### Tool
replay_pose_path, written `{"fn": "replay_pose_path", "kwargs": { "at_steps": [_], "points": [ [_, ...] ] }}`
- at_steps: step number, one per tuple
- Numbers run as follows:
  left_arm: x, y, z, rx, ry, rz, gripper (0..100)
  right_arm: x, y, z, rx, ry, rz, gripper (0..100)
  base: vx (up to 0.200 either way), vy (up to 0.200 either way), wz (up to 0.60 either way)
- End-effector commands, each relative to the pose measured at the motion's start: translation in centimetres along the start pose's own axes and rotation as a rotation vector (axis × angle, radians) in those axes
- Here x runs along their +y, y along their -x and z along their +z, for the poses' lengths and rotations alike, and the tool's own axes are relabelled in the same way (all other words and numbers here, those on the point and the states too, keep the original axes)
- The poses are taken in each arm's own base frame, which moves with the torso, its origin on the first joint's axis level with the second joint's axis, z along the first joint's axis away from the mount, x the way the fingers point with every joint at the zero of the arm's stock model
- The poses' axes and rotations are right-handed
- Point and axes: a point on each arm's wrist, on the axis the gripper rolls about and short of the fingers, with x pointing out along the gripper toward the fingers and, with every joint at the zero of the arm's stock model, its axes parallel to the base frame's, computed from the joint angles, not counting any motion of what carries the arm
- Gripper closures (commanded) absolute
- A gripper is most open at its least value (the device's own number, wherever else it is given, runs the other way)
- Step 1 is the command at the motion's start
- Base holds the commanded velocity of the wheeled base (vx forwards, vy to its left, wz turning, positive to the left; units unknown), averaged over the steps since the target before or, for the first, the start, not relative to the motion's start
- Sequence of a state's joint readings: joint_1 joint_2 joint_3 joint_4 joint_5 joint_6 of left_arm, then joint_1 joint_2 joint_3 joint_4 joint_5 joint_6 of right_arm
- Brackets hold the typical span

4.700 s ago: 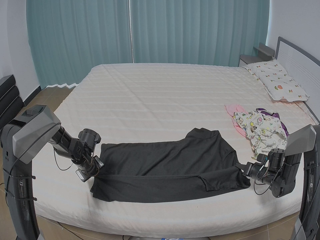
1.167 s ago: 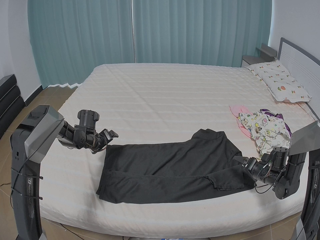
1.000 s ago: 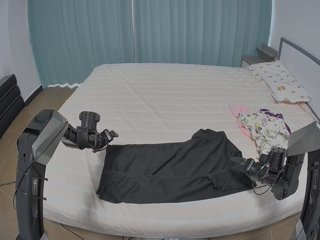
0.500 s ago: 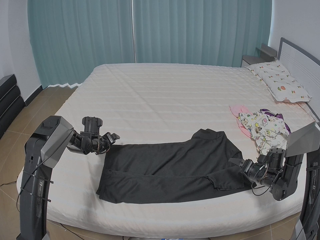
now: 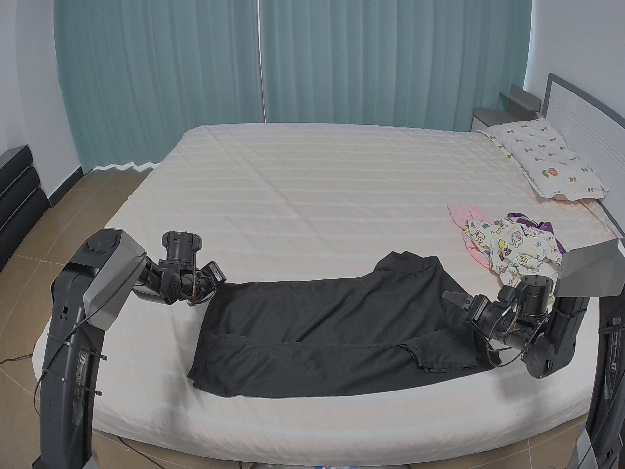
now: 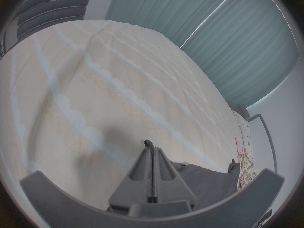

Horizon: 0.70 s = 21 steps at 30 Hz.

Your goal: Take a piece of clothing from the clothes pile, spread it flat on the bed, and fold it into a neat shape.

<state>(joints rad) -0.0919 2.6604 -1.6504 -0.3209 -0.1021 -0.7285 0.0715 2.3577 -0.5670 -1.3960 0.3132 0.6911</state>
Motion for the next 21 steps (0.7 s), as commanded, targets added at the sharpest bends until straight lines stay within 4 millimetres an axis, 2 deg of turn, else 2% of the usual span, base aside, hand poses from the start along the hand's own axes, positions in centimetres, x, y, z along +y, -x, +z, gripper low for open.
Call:
{"fn": "replay_pose_path", "kwargs": {
  "at_steps": [1, 2, 4, 8, 11, 14, 17, 19, 21],
  "points": [
    [-0.7, 0.9, 0.6, -0.014, 0.069, -0.010, 100, 1.7, -2.8, 3.7, -0.070, 0.093, -0.016, 0, 0.000, 0.000, 0.00],
    [-0.5, 1.0, 0.4, -0.007, 0.071, -0.006, 100, 1.6, -4.2, 4.2, -0.088, 0.118, -0.053, 0, 0.000, 0.000, 0.00],
    [-0.6, 1.5, 0.4, -0.003, 0.073, -0.004, 100, 1.4, -5.9, 4.8, -0.096, 0.149, -0.086, 0, 0.000, 0.000, 0.00],
    [-0.6, 2.3, 0.3, 0.006, 0.077, -0.004, 100, 0.8, -8.5, 5.9, -0.073, 0.197, -0.156, 0, 0.000, 0.000, 0.00],
    [-0.4, 2.3, 0.1, 0.013, 0.078, 0.003, 100, 0.1, -10.1, 6.3, -0.029, 0.211, -0.200, 0, 0.000, 0.000, 0.00],
    [-0.3, 2.3, 0.0, 0.017, 0.082, 0.006, 100, -0.1, -10.7, 6.5, -0.019, 0.238, -0.210, 0, 0.000, 0.000, 0.00],
    [-0.4, 2.6, -0.1, 0.022, 0.118, 0.006, 100, -0.7, -12.6, 6.6, -0.023, 0.274, -0.227, 0, 0.000, 0.000, 0.00],
    [-0.5, 2.7, 0.0, 0.023, 0.121, 0.005, 100, -0.8, -12.9, 6.5, -0.022, 0.277, -0.226, 0, 0.000, 0.000, 0.00],
    [-0.4, 2.9, -0.2, 0.029, 0.125, 0.009, 100, -1.2, -14.4, 6.6, -0.029, 0.286, -0.222, 0, 0.000, 0.000, 0.00]
  ]
}}
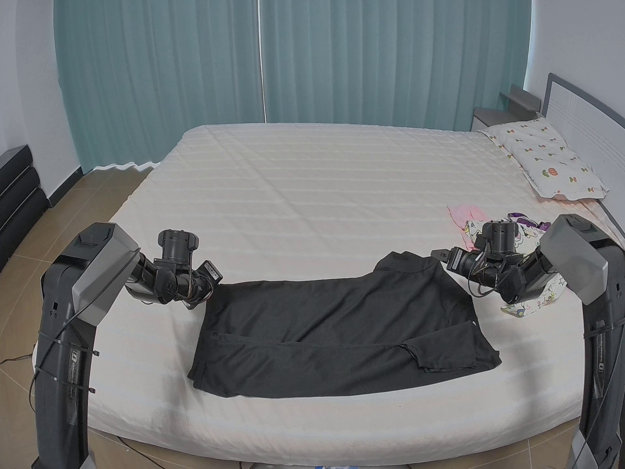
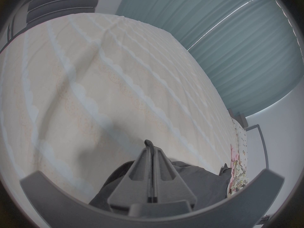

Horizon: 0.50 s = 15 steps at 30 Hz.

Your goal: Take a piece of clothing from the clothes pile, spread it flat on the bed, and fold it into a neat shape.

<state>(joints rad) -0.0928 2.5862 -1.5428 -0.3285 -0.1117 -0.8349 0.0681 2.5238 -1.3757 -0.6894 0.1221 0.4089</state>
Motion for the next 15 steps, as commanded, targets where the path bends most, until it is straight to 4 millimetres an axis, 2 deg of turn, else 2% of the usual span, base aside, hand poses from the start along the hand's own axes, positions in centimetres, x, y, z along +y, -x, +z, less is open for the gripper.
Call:
{"fn": "replay_pose_path", "kwargs": {
  "at_steps": [1, 5, 6, 15],
  "points": [
    [-0.2, 0.9, 0.0, 0.005, 0.016, 0.000, 100, -1.0, -3.7, -1.6, 0.013, 0.024, -0.017, 0, 0.000, 0.000, 0.00],
    [-0.1, 0.9, -0.2, 0.010, 0.016, 0.004, 100, -1.2, -4.4, -2.1, 0.018, 0.027, -0.020, 0, 0.000, 0.000, 0.00],
    [-0.2, 0.9, -0.2, 0.009, 0.016, 0.002, 100, -1.4, -5.2, -2.4, 0.007, 0.029, -0.015, 0, 0.000, 0.000, 0.00],
    [-0.1, 1.1, -0.2, 0.012, 0.018, 0.006, 100, -1.5, -6.3, -2.0, -0.030, 0.025, -0.006, 0, 0.000, 0.000, 0.00]
  ]
}}
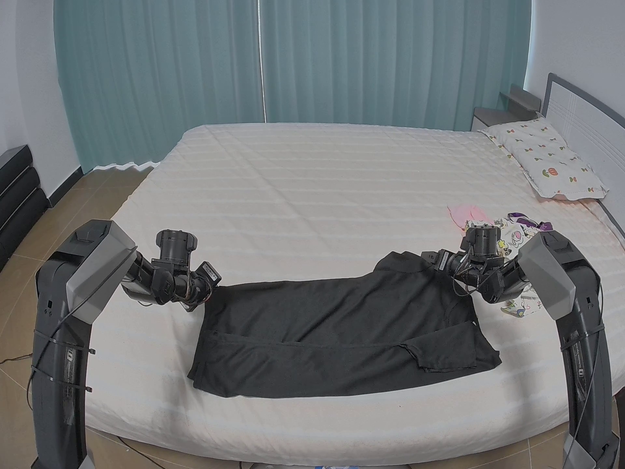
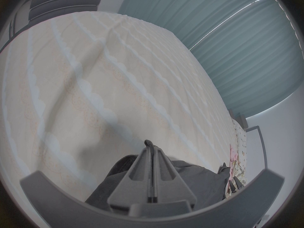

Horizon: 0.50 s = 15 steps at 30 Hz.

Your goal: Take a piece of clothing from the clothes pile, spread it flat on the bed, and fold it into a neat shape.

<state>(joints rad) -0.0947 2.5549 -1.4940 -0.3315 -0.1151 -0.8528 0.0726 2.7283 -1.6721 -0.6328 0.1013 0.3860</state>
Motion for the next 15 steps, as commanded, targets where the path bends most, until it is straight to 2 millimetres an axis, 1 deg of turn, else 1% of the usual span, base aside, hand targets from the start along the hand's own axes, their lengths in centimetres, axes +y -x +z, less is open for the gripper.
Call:
{"fn": "replay_pose_path", "kwargs": {
  "at_steps": [1, 6, 9, 10, 13, 15],
  "points": [
    [-0.12, 0.20, 0.05, -0.001, 0.000, -0.002, 100, -0.45, -0.82, -0.82, 0.003, -0.004, -0.002, 0, 0.000, 0.000, 0.00],
    [-0.04, 0.15, -0.02, 0.001, 0.000, 0.000, 100, -0.29, -0.92, -0.61, -0.002, -0.006, 0.002, 0, 0.000, 0.000, 0.00],
    [-0.04, 0.15, -0.02, 0.001, 0.000, 0.000, 100, -0.39, -1.24, -0.98, 0.001, -0.007, 0.002, 0, 0.000, 0.000, 0.00],
    [-0.05, 0.15, -0.01, 0.000, 0.000, -0.001, 100, -0.42, -1.27, -1.05, 0.002, -0.007, 0.002, 100, 0.000, 0.000, 0.00],
    [-0.09, 0.16, 0.02, -0.001, 0.000, -0.002, 100, -0.42, -1.41, -1.42, 0.004, -0.008, -0.003, 100, 0.000, 0.000, 0.00],
    [-0.04, 0.16, 0.08, -0.002, 0.001, -0.001, 100, -0.40, -1.39, -1.30, -0.003, -0.008, -0.012, 100, 0.000, 0.000, 0.00]
  ]
}}
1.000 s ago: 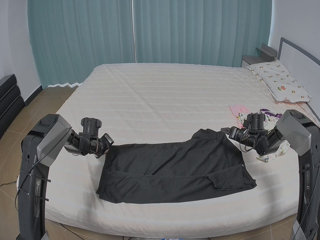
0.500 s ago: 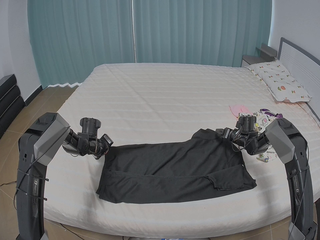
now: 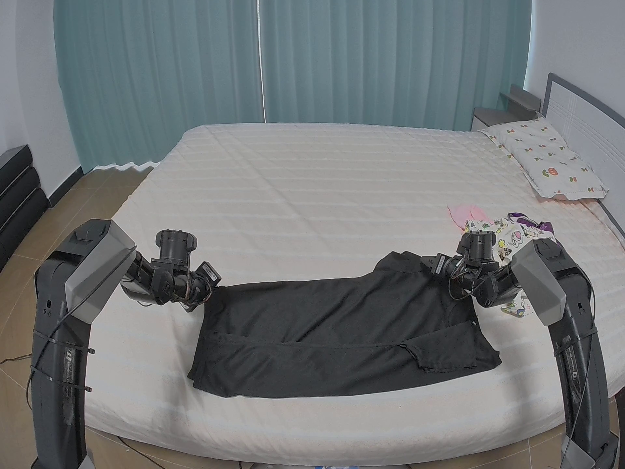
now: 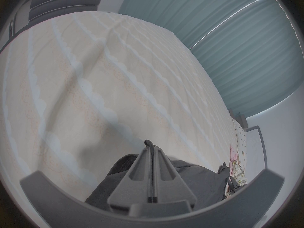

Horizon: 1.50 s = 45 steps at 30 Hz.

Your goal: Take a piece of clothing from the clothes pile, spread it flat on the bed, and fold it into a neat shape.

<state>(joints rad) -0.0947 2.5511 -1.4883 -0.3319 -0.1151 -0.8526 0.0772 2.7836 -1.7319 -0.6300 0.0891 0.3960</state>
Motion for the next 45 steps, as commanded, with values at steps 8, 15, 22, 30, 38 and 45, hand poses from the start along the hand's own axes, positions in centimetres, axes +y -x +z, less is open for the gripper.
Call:
{"fn": "replay_pose_path", "kwargs": {
  "at_steps": [8, 15, 22, 30, 38, 45],
  "points": [
    [-0.2, 0.1, 0.2, -0.010, 0.001, -0.008, 100, 0.6, 0.5, 1.1, -0.034, -0.041, -0.009, 100, 0.000, 0.000, 0.00],
    [-0.4, 0.2, 0.9, -0.056, 0.001, -0.033, 100, 0.9, 1.3, 1.8, -0.051, -0.047, -0.037, 100, 0.000, 0.000, 0.00],
    [-1.1, 1.4, 2.0, -0.095, 0.037, -0.070, 100, 0.9, 2.5, 2.0, -0.093, -0.049, -0.028, 100, 0.000, 0.000, 0.00],
    [-1.1, 2.1, 3.0, -0.122, 0.061, -0.073, 100, 0.3, 2.6, 1.3, -0.084, -0.055, -0.048, 100, 0.000, 0.000, 0.00],
    [-0.1, 2.2, 4.1, -0.143, 0.079, -0.061, 100, 0.1, 2.6, 1.4, -0.115, -0.055, -0.039, 100, 0.000, 0.000, 0.00],
    [0.0, 2.1, 4.0, -0.140, 0.081, -0.059, 100, 0.1, 2.5, 1.3, -0.119, -0.057, -0.037, 100, 0.000, 0.000, 0.00]
  ]
}}
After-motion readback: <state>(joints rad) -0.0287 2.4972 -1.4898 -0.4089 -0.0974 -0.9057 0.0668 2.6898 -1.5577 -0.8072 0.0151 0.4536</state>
